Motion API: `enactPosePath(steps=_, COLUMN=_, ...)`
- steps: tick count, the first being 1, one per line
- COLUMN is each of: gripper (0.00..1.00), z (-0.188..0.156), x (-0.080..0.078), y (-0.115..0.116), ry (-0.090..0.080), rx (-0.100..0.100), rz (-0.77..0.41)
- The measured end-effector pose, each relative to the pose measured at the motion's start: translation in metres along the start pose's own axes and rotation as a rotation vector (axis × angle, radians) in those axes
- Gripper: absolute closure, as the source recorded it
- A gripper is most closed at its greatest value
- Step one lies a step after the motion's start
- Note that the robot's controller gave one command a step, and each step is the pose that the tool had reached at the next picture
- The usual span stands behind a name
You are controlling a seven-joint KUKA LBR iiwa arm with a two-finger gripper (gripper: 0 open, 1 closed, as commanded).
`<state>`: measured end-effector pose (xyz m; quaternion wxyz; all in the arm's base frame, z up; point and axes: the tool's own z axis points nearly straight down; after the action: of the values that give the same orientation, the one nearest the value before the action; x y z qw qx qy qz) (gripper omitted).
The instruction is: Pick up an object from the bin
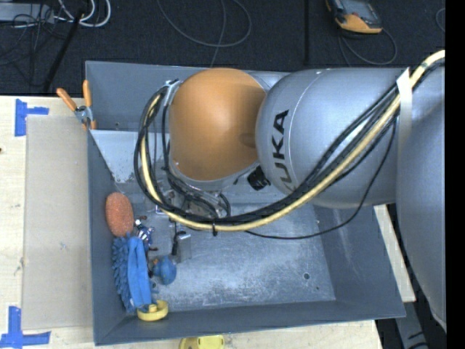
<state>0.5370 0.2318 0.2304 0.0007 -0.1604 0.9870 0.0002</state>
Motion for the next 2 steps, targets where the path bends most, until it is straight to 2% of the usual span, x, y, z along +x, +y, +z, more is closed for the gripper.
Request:
enactPosePath(steps=1, gripper=0.0, z=0.054, x=0.009, y=0.007, ry=-0.004, rx=0.0, rz=-0.046)
enactPosePath(steps=2, gripper=0.0, z=0.091, x=0.012, y=0.011, ry=0.004, rx=-0.001, rz=-0.252)
